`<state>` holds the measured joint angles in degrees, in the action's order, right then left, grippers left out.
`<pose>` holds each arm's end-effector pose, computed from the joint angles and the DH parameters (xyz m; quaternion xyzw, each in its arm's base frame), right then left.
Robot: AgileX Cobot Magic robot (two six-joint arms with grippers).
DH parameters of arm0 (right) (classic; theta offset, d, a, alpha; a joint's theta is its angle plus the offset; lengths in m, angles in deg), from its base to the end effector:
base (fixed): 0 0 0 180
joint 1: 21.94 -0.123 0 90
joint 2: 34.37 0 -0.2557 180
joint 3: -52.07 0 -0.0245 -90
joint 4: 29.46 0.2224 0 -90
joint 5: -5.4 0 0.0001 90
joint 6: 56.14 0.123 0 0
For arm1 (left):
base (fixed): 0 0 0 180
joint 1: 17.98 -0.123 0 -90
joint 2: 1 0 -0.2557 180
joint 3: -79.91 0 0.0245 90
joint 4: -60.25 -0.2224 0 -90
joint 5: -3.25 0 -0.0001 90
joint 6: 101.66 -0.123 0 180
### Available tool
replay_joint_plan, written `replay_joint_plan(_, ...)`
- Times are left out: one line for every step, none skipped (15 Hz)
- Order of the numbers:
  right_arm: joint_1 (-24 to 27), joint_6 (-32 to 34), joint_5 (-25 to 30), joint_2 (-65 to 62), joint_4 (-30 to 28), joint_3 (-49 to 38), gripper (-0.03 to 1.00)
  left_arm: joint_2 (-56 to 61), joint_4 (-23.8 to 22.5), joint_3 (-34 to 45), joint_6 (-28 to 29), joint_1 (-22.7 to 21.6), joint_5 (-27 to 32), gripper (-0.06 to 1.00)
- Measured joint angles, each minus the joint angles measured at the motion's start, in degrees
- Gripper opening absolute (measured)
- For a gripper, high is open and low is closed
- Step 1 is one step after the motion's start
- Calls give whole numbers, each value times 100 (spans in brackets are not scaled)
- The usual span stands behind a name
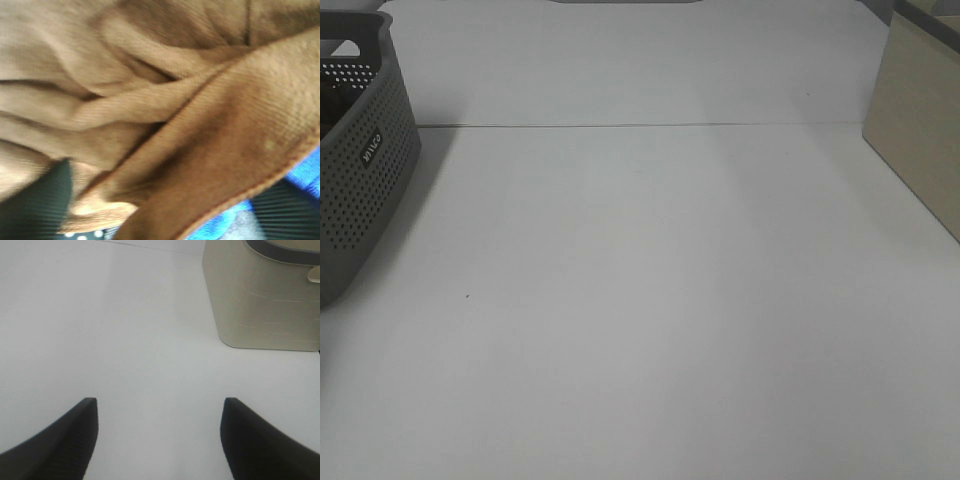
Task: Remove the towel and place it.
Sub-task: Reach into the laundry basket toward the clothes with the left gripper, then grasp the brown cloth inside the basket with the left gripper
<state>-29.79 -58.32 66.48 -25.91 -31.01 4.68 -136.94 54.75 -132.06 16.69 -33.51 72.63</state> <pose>0.0271 0.0008 0.2500 -0.0739 0.8490 0.0124 0.5230 0.4015 0.1230 0.1492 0.4037 0.9119 0.0719 0.0167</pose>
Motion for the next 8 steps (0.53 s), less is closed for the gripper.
replay_joint_plan(0, 0, 0, 0, 0, 0, 68, 0, 0, -74, 0, 0, 0, 55)
replay_joint_plan(0, 0, 0, 0, 0, 0, 68, 0, 0, -166, 57, 0, 0, 38)
replay_joint_plan(0, 0, 0, 0, 0, 0, 68, 0, 0, -246, 201, 0, 0, 20)
replay_joint_plan(0, 0, 0, 0, 0, 0, 68, 0, 0, -269, 286, 0, 0, 12)
replay_joint_plan(0, 0, 0, 0, 0, 0, 68, 0, 0, -275, 401, 0, 0, 3)
replay_joint_plan(0, 0, 0, 0, 0, 0, 68, 0, 0, -275, 504, 0, 0, 0)
replay_joint_plan(0, 0, 0, 0, 0, 0, 68, 0, 0, -275, 561, 0, 0, 0)
replay_joint_plan(0, 0, 0, 0, 0, 0, 68, 0, 17, -275, 573, 0, 0, 0)
